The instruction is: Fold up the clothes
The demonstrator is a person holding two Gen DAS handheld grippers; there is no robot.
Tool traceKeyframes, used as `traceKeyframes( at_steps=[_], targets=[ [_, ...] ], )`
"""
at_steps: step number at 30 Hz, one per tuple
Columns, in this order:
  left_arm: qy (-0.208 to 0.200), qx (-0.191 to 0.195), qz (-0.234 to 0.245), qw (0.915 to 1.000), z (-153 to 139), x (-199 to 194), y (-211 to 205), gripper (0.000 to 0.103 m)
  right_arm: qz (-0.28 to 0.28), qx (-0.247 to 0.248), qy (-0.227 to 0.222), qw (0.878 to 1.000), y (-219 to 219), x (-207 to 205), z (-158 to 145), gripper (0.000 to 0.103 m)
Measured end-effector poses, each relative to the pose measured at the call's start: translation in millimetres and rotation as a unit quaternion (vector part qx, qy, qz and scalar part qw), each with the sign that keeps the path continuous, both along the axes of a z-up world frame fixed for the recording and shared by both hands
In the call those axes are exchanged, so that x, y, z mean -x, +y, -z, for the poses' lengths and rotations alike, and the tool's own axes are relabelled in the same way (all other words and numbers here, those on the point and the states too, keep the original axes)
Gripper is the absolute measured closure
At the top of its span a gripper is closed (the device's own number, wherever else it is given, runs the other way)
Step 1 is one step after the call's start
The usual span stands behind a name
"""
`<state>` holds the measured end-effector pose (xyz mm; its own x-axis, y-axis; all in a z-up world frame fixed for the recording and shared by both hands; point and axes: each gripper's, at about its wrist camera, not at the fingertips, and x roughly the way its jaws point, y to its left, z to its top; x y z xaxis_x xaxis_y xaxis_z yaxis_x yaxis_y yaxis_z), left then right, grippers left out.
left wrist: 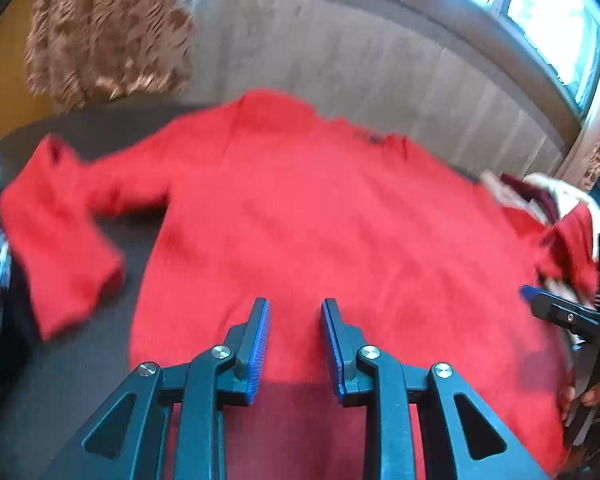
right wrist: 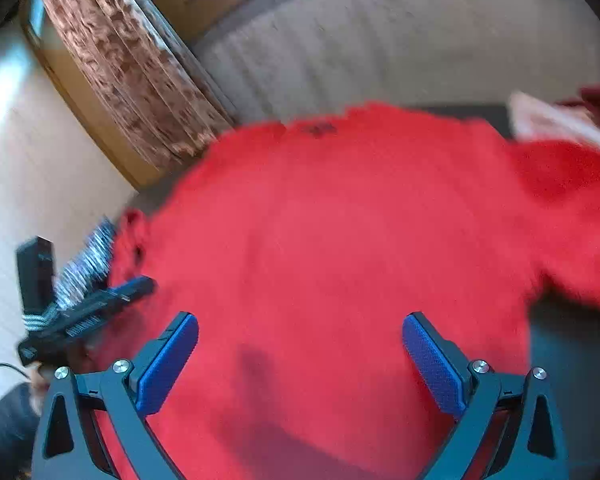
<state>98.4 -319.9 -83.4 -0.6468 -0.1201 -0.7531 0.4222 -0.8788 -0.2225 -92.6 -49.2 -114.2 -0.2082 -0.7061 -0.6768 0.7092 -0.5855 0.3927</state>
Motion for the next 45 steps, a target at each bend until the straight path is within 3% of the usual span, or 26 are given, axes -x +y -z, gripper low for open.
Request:
traceKeyframes(
  at_steps=[6, 10, 15, 25, 26, 29, 31, 34, 38, 42, 45],
  targets=[
    [0.032, 0.001, -0.003, 0.9995, 5.9, -27.4, 7.2, 0.077, -0.015, -0.067, 0.060, 0.996, 12.8, -24.5, 6.0, 0.000],
    [0.026, 0.015, -0.007, 0.9995, 7.1, -26.5, 11.8, 0.077, -0.021, -0.142, 0.115, 0.983, -9.4, -35.2, 12.4, 0.000],
    [0.006, 0.046, -0.001, 0.9989, 4.7, -14.6, 13.3, 0.074, -0.020, -0.144, 0.118, 0.982, -12.2, -31.8, 10.6, 0.000],
    [0.024, 0.025, -0.011, 0.9993, 5.5, -21.4, 11.3, 0.074, -0.021, -0.147, 0.128, 0.981, -12.8, -31.7, 11.4, 0.000],
    [0.024, 0.025, -0.011, 0.9993, 5.5, -21.5, 11.7, 0.074, -0.020, -0.145, 0.128, 0.981, -11.4, -31.5, 10.4, 0.004],
    [0.025, 0.024, -0.012, 0.9993, 5.7, -22.2, 11.9, 0.074, 0.016, -0.104, 0.119, 0.987, 11.9, -26.3, -3.6, 0.042],
    [0.028, 0.020, -0.012, 0.9993, 6.0, -23.3, 11.2, 0.074, 0.041, -0.088, 0.132, 0.986, 35.3, -19.1, -18.7, 0.044],
    [0.036, 0.008, -0.014, 0.9992, 6.4, -25.7, 9.3, 0.075, 0.084, -0.108, 0.194, 0.971, 74.7, -17.8, -42.7, 0.041],
    [0.042, -0.002, -0.014, 0.9990, 6.4, -27.3, 7.7, 0.075, 0.166, -0.154, 0.253, 0.941, 134.5, -8.5, -69.1, 0.016],
    [0.043, -0.003, -0.015, 0.9989, 6.4, -27.9, 8.6, 0.075, 0.199, -0.215, 0.256, 0.921, 167.7, 20.5, -70.0, 0.007],
    [0.044, -0.005, -0.015, 0.9989, 6.6, -27.7, 7.9, 0.075, 0.192, -0.263, 0.237, 0.915, 174.6, 40.8, -57.8, 0.011]
  ],
)
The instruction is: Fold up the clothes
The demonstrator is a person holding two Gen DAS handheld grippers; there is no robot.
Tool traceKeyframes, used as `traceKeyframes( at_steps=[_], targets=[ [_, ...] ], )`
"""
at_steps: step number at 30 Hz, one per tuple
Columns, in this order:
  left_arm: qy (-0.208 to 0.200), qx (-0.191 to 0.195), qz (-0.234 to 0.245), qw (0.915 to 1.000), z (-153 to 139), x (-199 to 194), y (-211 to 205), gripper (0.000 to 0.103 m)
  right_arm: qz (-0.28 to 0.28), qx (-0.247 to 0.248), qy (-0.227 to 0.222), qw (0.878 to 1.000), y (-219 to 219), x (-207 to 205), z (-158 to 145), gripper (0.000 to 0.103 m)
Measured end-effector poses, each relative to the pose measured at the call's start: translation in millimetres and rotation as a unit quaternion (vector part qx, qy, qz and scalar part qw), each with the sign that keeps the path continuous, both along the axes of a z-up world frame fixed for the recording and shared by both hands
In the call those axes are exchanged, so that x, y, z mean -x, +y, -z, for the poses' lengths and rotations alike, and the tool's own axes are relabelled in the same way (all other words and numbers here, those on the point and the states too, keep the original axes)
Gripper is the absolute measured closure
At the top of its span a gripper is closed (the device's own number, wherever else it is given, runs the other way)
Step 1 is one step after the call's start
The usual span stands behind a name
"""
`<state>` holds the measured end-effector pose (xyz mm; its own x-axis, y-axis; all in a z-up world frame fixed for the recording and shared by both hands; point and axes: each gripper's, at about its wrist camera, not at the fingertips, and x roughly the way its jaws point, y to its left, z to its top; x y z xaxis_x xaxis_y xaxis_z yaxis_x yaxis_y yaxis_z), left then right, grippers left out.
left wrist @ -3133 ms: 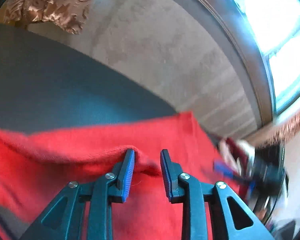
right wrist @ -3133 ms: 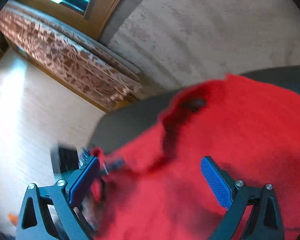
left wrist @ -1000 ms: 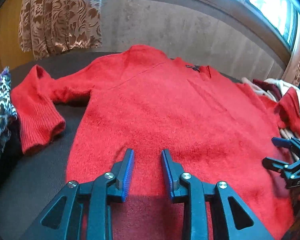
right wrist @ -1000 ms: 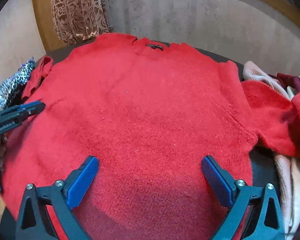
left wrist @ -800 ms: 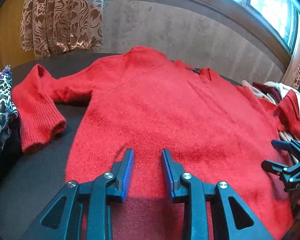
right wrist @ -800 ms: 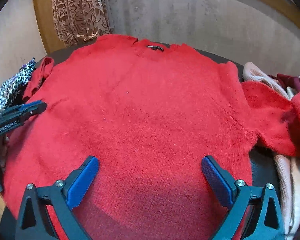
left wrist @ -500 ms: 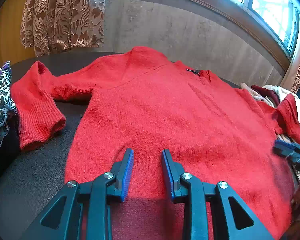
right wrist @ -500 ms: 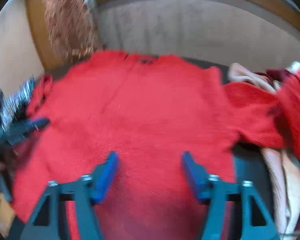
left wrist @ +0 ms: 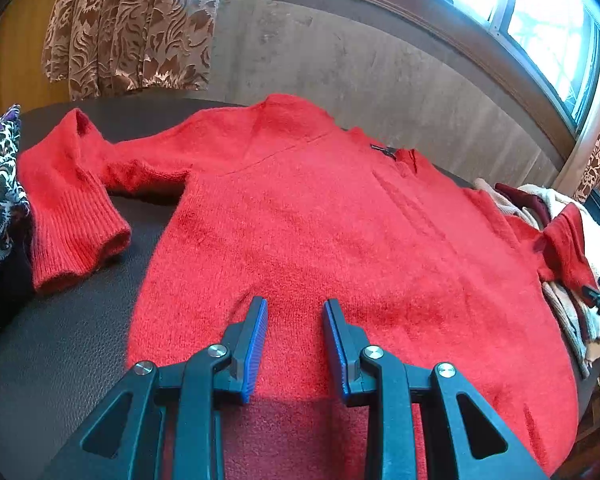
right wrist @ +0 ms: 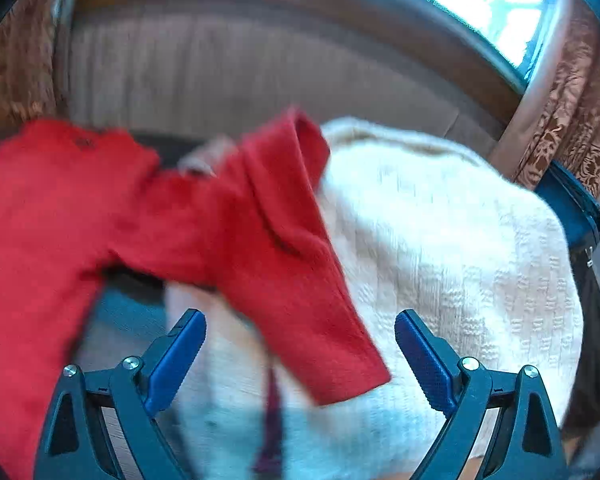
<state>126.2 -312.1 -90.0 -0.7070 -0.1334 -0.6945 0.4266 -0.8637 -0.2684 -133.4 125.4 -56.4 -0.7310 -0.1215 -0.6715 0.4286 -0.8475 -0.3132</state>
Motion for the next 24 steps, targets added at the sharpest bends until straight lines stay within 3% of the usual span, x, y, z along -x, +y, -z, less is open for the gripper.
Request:
traceKeyframes(
  at_steps=[1, 3, 8, 11, 14, 15, 18, 21, 23, 24],
  targets=[
    [0.000, 0.000, -0.001, 1.0000, 0.0, -0.3, 0.5, 0.075, 0.002, -0.010, -0.009, 1.000, 2.4, 5.1, 4.3, 0.021],
    [0.001, -0.001, -0.001, 1.0000, -0.1, -0.8, 1.0, 0.075, 0.003, 0.004, -0.030, 1.000, 8.1, 8.4, 4.7, 0.070],
    [0.003, -0.004, 0.001, 1.0000, 0.1, -0.3, -1.2, 0.075, -0.001, 0.091, -0.077, 0.993, 17.6, 12.3, -12.0, 0.081],
    [0.004, -0.006, 0.000, 1.0000, 0.2, -0.8, -0.6, 0.075, -0.003, 0.189, -0.122, 0.974, 24.6, 15.8, -24.2, 0.082],
    [0.006, -0.008, -0.001, 1.0000, 0.4, -1.5, -0.4, 0.075, 0.002, 0.348, -0.192, 0.918, 40.0, 13.0, -25.1, 0.082],
    [0.006, -0.008, -0.002, 0.9999, 0.5, -1.7, -0.4, 0.075, -0.004, 0.419, -0.221, 0.880, 41.0, 12.9, -20.9, 0.082],
    [0.007, -0.010, -0.002, 0.9999, 0.7, -2.1, -0.8, 0.075, -0.036, 0.557, -0.284, 0.780, 24.2, 4.1, -3.8, 0.082],
    [0.008, -0.012, -0.002, 0.9999, 0.7, -1.9, -1.7, 0.075, -0.085, 0.612, -0.324, 0.716, -29.8, -21.5, 11.1, 0.080],
    [0.010, -0.015, -0.001, 0.9998, 0.9, -2.2, -3.0, 0.075, -0.106, 0.620, -0.339, 0.700, -55.9, -37.1, 18.3, 0.078],
    [0.011, -0.017, -0.001, 0.9998, 1.1, -2.4, -3.8, 0.075, -0.115, 0.623, -0.347, 0.692, -68.8, -43.9, 22.7, 0.071]
  ],
)
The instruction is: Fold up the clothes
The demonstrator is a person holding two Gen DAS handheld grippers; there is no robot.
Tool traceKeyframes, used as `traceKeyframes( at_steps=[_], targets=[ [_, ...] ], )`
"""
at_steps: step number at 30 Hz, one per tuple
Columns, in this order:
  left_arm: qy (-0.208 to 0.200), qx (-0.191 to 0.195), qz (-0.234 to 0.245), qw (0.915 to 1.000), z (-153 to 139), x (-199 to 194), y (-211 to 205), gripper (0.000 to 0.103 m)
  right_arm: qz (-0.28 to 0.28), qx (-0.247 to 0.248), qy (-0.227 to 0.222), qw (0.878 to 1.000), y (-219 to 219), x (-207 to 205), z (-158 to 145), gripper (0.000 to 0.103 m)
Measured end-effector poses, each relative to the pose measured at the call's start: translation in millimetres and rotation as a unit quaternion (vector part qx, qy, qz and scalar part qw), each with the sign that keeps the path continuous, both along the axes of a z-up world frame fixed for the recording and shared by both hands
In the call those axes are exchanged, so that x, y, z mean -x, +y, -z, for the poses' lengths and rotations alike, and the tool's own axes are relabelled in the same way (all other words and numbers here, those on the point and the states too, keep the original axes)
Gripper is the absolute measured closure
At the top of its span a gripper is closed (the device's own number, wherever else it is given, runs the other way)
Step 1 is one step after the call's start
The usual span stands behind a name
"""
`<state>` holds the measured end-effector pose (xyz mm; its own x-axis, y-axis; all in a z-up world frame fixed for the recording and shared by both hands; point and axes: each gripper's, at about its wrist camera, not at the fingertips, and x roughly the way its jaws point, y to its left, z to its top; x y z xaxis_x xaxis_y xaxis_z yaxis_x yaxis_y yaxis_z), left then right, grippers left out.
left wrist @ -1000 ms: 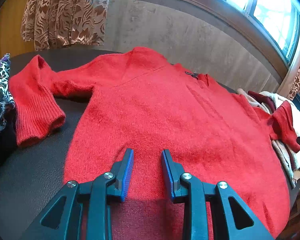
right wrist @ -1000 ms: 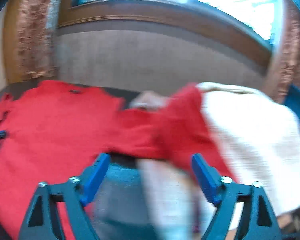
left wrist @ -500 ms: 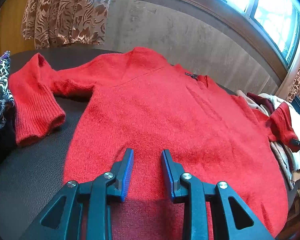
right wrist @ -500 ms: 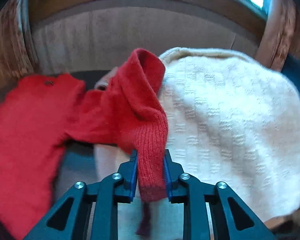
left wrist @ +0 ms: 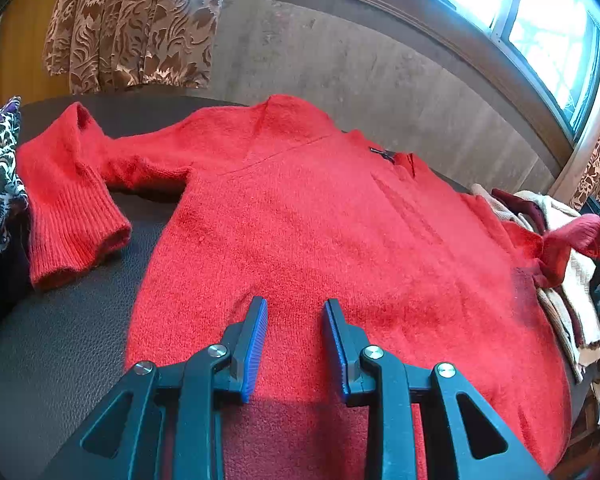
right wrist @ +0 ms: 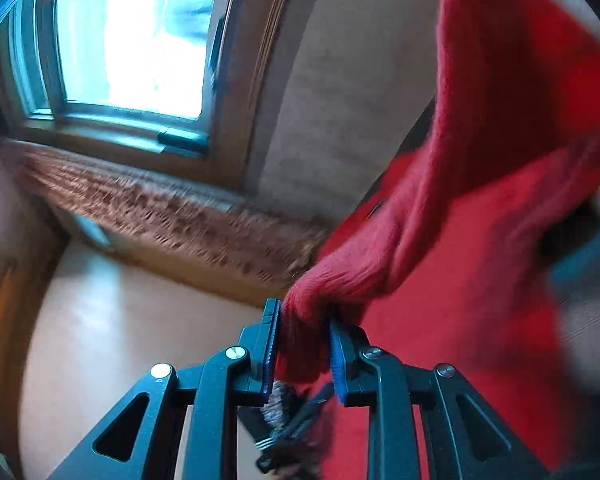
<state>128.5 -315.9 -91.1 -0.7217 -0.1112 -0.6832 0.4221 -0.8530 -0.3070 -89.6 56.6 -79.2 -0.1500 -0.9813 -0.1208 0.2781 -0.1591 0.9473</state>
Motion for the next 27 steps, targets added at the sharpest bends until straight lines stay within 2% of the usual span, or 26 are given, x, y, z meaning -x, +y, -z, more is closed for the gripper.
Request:
traceKeyframes(
  at_steps=[1, 2, 3, 6, 9, 10, 11, 13, 15, 17, 19, 21, 23, 27],
  targets=[
    [0.001, -0.003, 0.000, 1.0000, 0.2, -0.3, -0.9, 0.075, -0.007, -0.027, 0.011, 1.000, -10.8, -5.4, 4.0, 0.063],
    [0.004, -0.007, 0.000, 1.0000, 0.4, -1.0, -2.0, 0.075, -0.014, -0.056, 0.022, 0.998, -21.4, -10.7, 8.0, 0.043],
    [0.006, -0.011, 0.000, 0.9999, 0.7, -1.6, -3.0, 0.075, -0.022, -0.086, 0.034, 0.996, -32.0, -16.1, 12.1, 0.038],
    [0.011, -0.019, 0.000, 0.9998, 1.7, -3.2, -4.0, 0.075, -0.038, -0.145, 0.070, 0.986, -33.9, -28.3, 16.9, 0.037],
    [0.004, -0.025, -0.005, 0.9997, 0.0, -1.6, -3.6, 0.075, -0.036, -0.209, 0.096, 0.972, -31.3, -32.8, 30.8, 0.026],
    [-0.003, -0.032, -0.011, 0.9994, -2.0, -0.1, -4.1, 0.075, -0.036, -0.230, 0.099, 0.968, -30.3, -34.3, 38.5, 0.026],
    [-0.008, -0.045, -0.017, 0.9988, -4.5, 1.7, -4.6, 0.075, -0.036, -0.233, 0.108, 0.966, -28.0, -38.7, 42.5, 0.032],
    [0.001, -0.105, -0.009, 0.9945, -10.5, 10.0, -3.2, 0.073, -0.039, -0.235, 0.171, 0.956, -33.0, -43.8, 46.8, 0.030],
    [0.012, -0.141, 0.018, 0.9898, -16.8, 25.2, 7.3, 0.073, -0.043, -0.242, 0.194, 0.950, -37.8, -52.1, 45.2, 0.020],
    [0.018, -0.159, 0.058, 0.9854, -21.4, 45.6, 25.5, 0.073, -0.055, -0.249, 0.210, 0.944, -45.7, -58.4, 41.4, 0.014],
    [0.015, -0.186, 0.108, 0.9764, -21.4, 70.0, 45.7, 0.070, -0.062, -0.248, 0.217, 0.942, -47.9, -62.2, 40.4, 0.011],
    [-0.010, -0.200, 0.147, 0.9686, -15.9, 98.3, 64.5, 0.064, -0.064, -0.240, 0.217, 0.944, -44.2, -63.8, 39.9, 0.009],
    [-0.032, -0.208, 0.162, 0.9640, -9.0, 116.9, 73.5, 0.063, -0.065, -0.231, 0.217, 0.946, -40.3, -64.7, 39.2, 0.008],
    [-0.035, -0.210, 0.173, 0.9617, -8.3, 142.6, 79.3, 0.061, -0.067, -0.222, 0.220, 0.947, -36.4, -67.7, 36.8, 0.006]
  ],
)
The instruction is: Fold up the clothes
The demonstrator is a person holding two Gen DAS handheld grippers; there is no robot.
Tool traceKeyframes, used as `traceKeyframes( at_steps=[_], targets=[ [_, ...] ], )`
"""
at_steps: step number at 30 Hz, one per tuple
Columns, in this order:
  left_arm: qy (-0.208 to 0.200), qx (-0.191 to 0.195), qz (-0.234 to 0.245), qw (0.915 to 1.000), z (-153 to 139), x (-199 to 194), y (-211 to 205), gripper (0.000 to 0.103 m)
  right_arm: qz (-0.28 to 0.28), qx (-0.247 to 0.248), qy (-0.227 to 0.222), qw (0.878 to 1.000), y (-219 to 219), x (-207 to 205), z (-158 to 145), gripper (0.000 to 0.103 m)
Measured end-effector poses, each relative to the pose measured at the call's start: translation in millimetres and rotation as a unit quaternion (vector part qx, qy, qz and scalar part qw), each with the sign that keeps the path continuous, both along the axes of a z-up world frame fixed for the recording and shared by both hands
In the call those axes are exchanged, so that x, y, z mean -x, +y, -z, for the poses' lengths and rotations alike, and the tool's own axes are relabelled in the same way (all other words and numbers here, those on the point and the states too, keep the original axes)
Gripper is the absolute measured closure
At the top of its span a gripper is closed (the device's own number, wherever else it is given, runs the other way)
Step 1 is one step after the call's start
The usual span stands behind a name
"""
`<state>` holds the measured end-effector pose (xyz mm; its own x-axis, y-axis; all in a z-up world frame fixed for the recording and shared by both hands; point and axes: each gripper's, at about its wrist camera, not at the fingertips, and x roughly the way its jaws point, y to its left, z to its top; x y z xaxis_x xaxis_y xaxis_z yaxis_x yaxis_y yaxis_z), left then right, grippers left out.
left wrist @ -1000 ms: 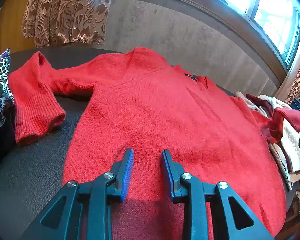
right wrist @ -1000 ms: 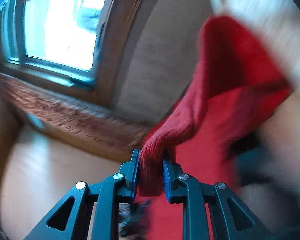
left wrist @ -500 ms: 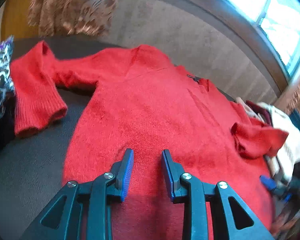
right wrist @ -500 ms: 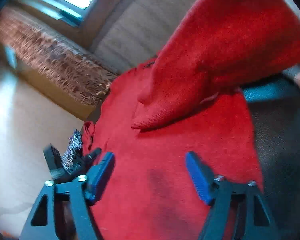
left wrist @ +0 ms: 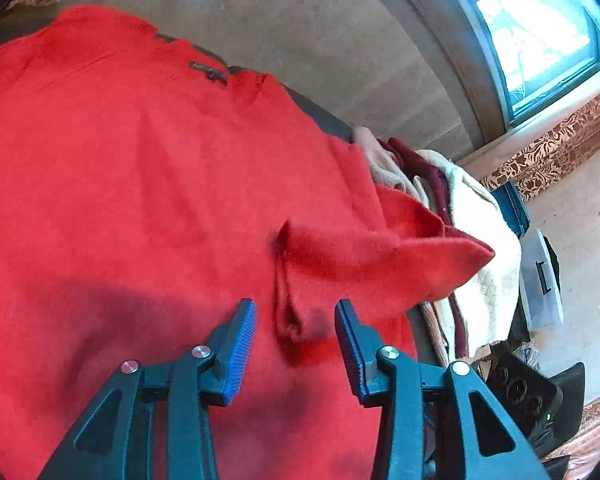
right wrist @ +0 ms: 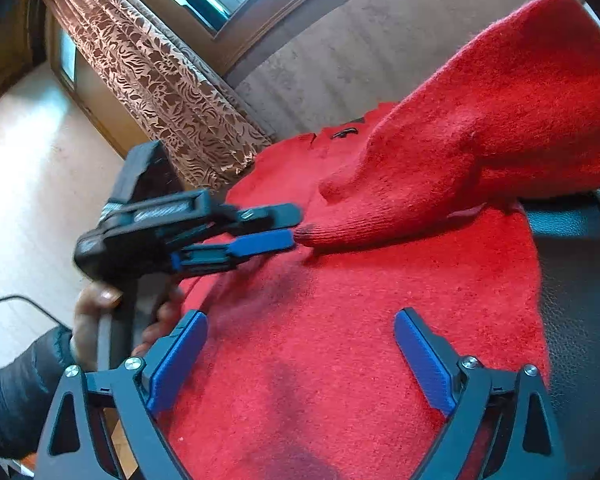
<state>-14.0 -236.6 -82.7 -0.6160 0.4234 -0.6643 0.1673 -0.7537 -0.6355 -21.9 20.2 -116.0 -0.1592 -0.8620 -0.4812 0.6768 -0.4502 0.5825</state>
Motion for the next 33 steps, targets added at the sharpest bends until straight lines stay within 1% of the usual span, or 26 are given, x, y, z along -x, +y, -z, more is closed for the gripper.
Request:
traceKeyframes(
  at_steps=[3, 4, 6, 7, 9, 10, 11, 12, 13, 14, 15, 16, 18, 20, 24, 27, 30, 33],
  targets=[
    [0.012, 0.007, 0.010, 0.9999, -5.5, 20.9, 3.7, 0.055, -0.009, 0.005, 0.001, 1.000, 2.5, -1.4, 0.1, 0.002],
    [0.007, 0.008, 0.014, 0.9998, -3.1, 28.0, 5.1, 0.055, -0.012, 0.006, 0.001, 1.000, 2.9, -1.3, 0.1, 0.002],
    [-0.013, -0.008, 0.030, 0.9994, 6.0, 43.6, 9.7, 0.053, -0.014, 0.007, 0.001, 1.000, 2.5, -1.9, -0.4, 0.001],
    [-0.020, -0.008, 0.036, 0.9991, 7.7, 47.6, 12.6, 0.052, -0.015, 0.008, 0.001, 1.000, 2.3, -2.1, -0.6, 0.000],
    [-0.021, 0.019, 0.046, 0.9985, 5.3, 54.3, 21.1, 0.052, -0.016, 0.010, 0.001, 1.000, 1.5, -2.7, -1.3, 0.000],
    [-0.022, 0.034, 0.049, 0.9980, 3.8, 56.5, 25.2, 0.059, -0.016, 0.010, 0.001, 1.000, 0.6, -3.2, -1.5, 0.000],
    [-0.025, 0.055, 0.048, 0.9970, 1.2, 57.0, 29.3, 0.067, -0.016, 0.009, 0.001, 1.000, 0.1, -3.6, -1.7, 0.000],
    [-0.028, 0.076, 0.052, 0.9954, -1.9, 58.6, 33.7, 0.092, -0.016, 0.009, 0.001, 1.000, -0.5, -4.0, -1.8, 0.000],
    [-0.030, 0.090, 0.059, 0.9938, -5.4, 58.5, 36.6, 0.094, -0.015, 0.009, 0.001, 1.000, 0.0, -5.3, -0.2, 0.000],
    [-0.029, 0.105, 0.061, 0.9922, -11.7, 60.4, 39.3, 0.095, -0.015, 0.009, 0.002, 1.000, -0.8, -5.5, 0.0, 0.000],
    [-0.018, 0.113, 0.058, 0.9918, -22.8, 60.8, 40.0, 0.095, -0.015, 0.009, 0.001, 1.000, -1.6, -5.9, -0.1, 0.000],
    [0.000, 0.108, 0.051, 0.9928, -37.6, 59.7, 37.3, 0.095, -0.015, 0.009, 0.001, 1.000, -2.5, -6.3, -0.2, 0.000],
    [0.040, 0.084, 0.033, 0.9951, -73.7, 57.3, 27.2, 0.095, -0.014, 0.010, 0.001, 1.000, -3.6, -7.0, -0.4, 0.000],
    [0.074, 0.068, 0.019, 0.9947, -111.1, 55.5, 16.3, 0.095, -0.014, 0.015, -0.002, 1.000, -2.4, -6.8, 0.2, 0.000],
    [0.117, 0.077, 0.003, 0.9902, -166.4, 51.1, 2.7, 0.095, -0.014, 0.020, -0.005, 1.000, -1.2, -7.0, 0.9, 0.000],
    [0.152, 0.081, -0.019, 0.9849, -202.6, 38.2, -10.5, 0.095, -0.015, 0.020, -0.004, 1.000, -1.4, -7.7, 1.2, 0.000],
    [0.163, 0.073, -0.045, 0.9830, -215.5, 25.0, -32.4, 0.095, -0.015, 0.019, -0.003, 1.000, -1.1, -7.7, 3.0, 0.000],
    [0.154, 0.069, -0.072, 0.9831, -210.2, 13.9, -52.7, 0.095, -0.014, 0.018, -0.002, 1.000, -2.1, -8.1, 4.4, 0.000]
  ],
)
